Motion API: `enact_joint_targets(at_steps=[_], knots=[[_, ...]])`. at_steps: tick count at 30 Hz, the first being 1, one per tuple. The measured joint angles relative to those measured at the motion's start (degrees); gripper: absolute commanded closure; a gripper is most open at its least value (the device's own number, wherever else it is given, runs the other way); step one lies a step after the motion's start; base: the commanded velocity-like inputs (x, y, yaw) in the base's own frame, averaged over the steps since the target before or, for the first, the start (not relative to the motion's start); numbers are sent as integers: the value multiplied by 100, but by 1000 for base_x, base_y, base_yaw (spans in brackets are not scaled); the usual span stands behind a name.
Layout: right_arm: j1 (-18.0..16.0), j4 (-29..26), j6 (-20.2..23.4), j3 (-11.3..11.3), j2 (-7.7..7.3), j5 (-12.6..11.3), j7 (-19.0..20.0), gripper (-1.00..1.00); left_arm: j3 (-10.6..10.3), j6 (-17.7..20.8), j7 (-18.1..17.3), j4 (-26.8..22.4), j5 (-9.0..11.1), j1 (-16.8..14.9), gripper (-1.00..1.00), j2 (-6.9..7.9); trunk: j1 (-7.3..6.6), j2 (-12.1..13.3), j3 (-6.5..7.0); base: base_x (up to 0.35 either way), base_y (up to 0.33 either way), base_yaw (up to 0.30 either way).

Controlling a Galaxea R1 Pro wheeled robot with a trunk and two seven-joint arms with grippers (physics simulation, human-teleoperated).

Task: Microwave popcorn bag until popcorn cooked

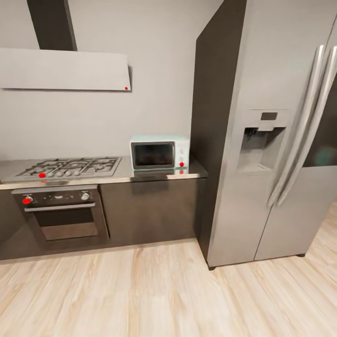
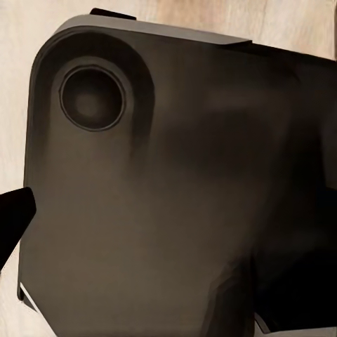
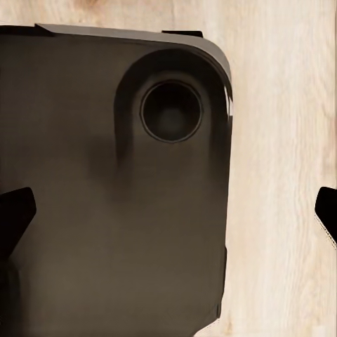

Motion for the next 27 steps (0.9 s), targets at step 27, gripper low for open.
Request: enact_joint_targets(at_steps=[27], knots=[[0,0,0,-9,7,-6,0,-100,0,-2,0,1,-1,-1,-100,4,0,0,0,323,0,77]])
